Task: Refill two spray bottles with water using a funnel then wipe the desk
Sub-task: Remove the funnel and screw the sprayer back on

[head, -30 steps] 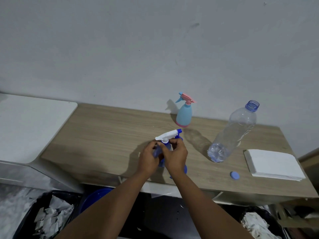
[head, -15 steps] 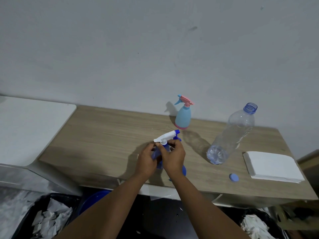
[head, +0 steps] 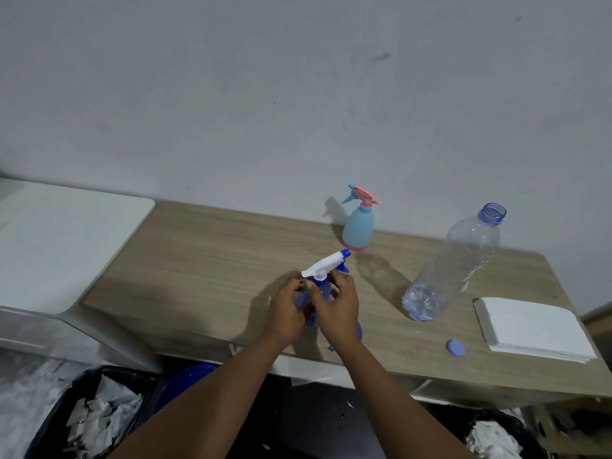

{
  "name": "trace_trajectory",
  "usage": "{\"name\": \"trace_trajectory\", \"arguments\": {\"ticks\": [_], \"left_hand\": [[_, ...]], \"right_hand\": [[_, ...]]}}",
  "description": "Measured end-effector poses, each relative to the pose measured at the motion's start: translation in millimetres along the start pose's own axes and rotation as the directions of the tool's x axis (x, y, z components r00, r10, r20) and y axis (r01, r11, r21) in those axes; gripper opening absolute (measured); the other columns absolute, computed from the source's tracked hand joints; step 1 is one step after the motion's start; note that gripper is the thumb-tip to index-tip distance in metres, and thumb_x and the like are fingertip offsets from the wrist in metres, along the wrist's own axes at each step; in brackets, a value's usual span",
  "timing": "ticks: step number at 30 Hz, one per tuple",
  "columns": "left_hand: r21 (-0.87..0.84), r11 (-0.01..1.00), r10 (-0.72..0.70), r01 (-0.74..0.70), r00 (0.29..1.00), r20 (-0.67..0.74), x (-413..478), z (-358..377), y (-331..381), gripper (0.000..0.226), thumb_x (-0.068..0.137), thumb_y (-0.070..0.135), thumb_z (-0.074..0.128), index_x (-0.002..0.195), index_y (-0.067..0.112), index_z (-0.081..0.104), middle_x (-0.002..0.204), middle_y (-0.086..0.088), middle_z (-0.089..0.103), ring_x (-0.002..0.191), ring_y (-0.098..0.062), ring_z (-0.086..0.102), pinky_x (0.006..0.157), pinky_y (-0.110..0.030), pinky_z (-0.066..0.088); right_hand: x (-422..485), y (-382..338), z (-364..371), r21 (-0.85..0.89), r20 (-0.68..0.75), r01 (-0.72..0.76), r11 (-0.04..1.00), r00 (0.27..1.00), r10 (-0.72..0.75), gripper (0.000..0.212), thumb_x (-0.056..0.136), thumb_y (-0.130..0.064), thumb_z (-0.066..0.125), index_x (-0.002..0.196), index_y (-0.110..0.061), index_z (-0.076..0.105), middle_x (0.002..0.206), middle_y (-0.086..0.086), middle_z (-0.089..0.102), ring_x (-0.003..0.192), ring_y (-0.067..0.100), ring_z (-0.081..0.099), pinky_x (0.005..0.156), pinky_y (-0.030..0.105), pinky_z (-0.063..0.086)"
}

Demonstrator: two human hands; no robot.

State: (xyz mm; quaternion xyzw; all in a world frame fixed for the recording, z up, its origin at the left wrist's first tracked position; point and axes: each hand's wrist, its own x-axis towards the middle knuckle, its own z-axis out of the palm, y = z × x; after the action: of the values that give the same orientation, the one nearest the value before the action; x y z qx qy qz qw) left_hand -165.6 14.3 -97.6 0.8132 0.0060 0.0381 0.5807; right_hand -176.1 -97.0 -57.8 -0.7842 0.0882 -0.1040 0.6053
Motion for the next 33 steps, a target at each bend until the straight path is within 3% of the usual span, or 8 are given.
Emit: {"name": "trace_trajectory", "arguments": {"ticks": [6,10,14,21,25,27,30,33], "left_hand": [[0.039,0.999,0.014,-0.014,1.0,-0.005,2.9,-0.5,-0.3,0.033,0.086,0.007,0.065,0.114,0.023,0.064,0.104,0.007,0.07,0.096,-0.009,0.067,0.085,-0.033,0.055],[0.026,1.0,0.006,-0.007,1.0,0.015,5.7,-1.0,-4.5,0.035,0.082,0.012,0.066,0.114,0.026,0.064,0.104,0.009,0.071,0.096,-0.01,0.068,0.086,-0.042,0.057],[-0.023,0.999,-0.024,0.024,1.0,-0.012,3.1,2.9,-6.2,0.03,0.085,0.015,0.067,0.111,0.031,0.063,0.104,0.007,0.07,0.096,-0.017,0.069,0.082,-0.051,0.058],[0.024,1.0,-0.017,0.017,1.0,-0.003,3.3,3.2,-8.6,0.036,0.088,0.016,0.069,0.118,0.034,0.06,0.11,0.01,0.069,0.1,-0.012,0.068,0.084,-0.047,0.059],[-0.016,0.999,-0.05,0.05,0.999,-0.005,1.5,0.5,-5.4,0.027,0.084,0.025,0.067,0.109,0.032,0.061,0.103,0.004,0.07,0.094,-0.021,0.069,0.079,-0.055,0.057],[-0.027,0.998,-0.062,0.062,0.998,-0.007,1.8,-0.6,-6.5,0.032,0.084,0.012,0.071,0.111,0.026,0.062,0.103,0.003,0.07,0.094,-0.018,0.069,0.082,-0.051,0.058],[-0.087,0.994,-0.063,0.062,0.998,-0.008,-0.6,-1.6,-1.5,0.039,0.081,0.007,0.076,0.115,0.022,0.064,0.106,0.006,0.07,0.097,-0.011,0.068,0.085,-0.044,0.059],[-0.067,0.996,-0.059,0.065,0.995,0.077,-0.3,-6.9,-7.7,0.048,0.077,0.015,0.082,0.115,0.033,0.06,0.112,0.006,0.068,0.102,-0.012,0.067,0.089,-0.045,0.057]], "right_hand": [[5.7,-0.5,4.4,-0.036,-0.042,-0.008,0.999,0.999,0.007,0.024,0.087,-0.015,0.073,0.11,-0.015,0.069,0.108,-0.002,0.061,0.097,-0.002,0.056,0.078,0.003,0.04],[6.0,1.0,5.8,-0.036,-0.047,-0.01,0.999,0.999,0.008,0.026,0.086,-0.017,0.074,0.112,-0.015,0.068,0.11,-0.004,0.06,0.099,-0.004,0.056,0.082,0.009,0.041],[5.5,-1.1,8.2,-0.034,-0.046,-0.03,0.999,0.999,0.028,0.025,0.087,-0.017,0.074,0.111,-0.011,0.068,0.113,-0.001,0.059,0.097,-0.007,0.054,0.079,-0.001,0.038],[3.0,-7.8,9.1,0.011,-0.093,-0.078,0.997,0.993,0.078,0.02,0.084,-0.014,0.077,0.102,-0.013,0.069,0.104,-0.003,0.063,0.089,-0.006,0.057,0.074,-0.001,0.039],[-1.1,-12.0,11.1,0.154,-0.181,-0.125,0.98,0.972,0.153,0.042,0.072,-0.017,0.088,0.101,-0.019,0.057,0.095,-0.008,0.066,0.087,0.001,0.065,0.076,0.011,0.049],[2.2,-16.3,11.2,0.189,-0.206,-0.137,0.972,0.963,0.175,0.057,0.068,-0.015,0.091,0.107,-0.018,0.05,0.092,-0.01,0.064,0.081,-0.003,0.064,0.07,0.007,0.047],[7.5,-14.6,12.3,0.194,-0.166,-0.091,0.977,0.978,0.124,0.071,0.072,-0.012,0.087,0.131,-0.022,0.049,0.098,-0.01,0.065,0.087,-0.007,0.063,0.074,0.006,0.049],[12.9,-9.3,14.3,0.125,-0.116,-0.039,0.991,0.992,0.054,0.065,0.079,-0.015,0.081,0.136,-0.024,0.052,0.109,-0.004,0.064,0.1,0.002,0.063,0.082,0.012,0.051]]}}
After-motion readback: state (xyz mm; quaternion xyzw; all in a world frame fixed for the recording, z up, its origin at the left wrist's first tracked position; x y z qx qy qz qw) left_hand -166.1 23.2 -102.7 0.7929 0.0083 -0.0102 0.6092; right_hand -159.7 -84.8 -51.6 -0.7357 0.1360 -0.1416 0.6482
